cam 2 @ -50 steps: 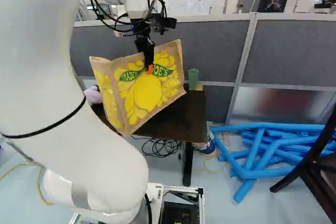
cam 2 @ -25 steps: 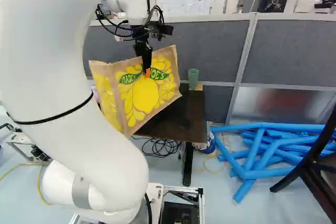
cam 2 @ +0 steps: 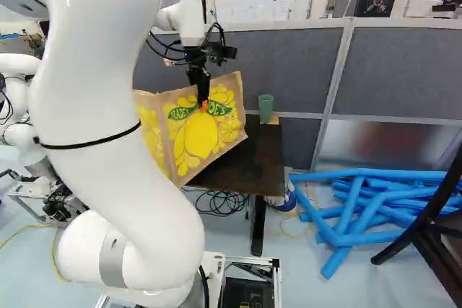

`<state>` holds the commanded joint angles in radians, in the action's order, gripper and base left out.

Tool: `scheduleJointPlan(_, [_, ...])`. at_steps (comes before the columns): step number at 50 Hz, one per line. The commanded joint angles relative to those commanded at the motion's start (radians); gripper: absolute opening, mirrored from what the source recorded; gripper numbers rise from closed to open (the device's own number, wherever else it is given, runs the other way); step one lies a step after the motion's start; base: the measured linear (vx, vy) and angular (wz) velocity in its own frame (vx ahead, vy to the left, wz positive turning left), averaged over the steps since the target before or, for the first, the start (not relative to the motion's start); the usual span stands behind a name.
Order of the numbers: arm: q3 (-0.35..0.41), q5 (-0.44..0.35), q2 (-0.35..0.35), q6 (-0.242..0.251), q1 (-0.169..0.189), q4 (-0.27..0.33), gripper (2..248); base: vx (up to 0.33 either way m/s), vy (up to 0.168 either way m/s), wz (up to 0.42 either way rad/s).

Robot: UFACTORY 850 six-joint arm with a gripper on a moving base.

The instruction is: Pick up the bag on the ground and place it on the table

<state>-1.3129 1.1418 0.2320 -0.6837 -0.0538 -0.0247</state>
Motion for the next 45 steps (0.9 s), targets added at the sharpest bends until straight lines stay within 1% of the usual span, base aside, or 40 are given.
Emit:
scheduleJointPlan(10, [-0.038, -0.013, 0.060, 0.000, 0.004, 0.000, 22, 0.000, 0.000, 0.000])
scheduleJointPlan(28, [-0.073, -0.014, 0.139, 0.000, -0.009, 0.000, 22, 0.000, 0.000, 0.000])
scheduleJointPlan(45, [-0.078, -0.014, 0.155, 0.000, -0.011, 0.000, 22, 0.000, 0.000, 0.000])
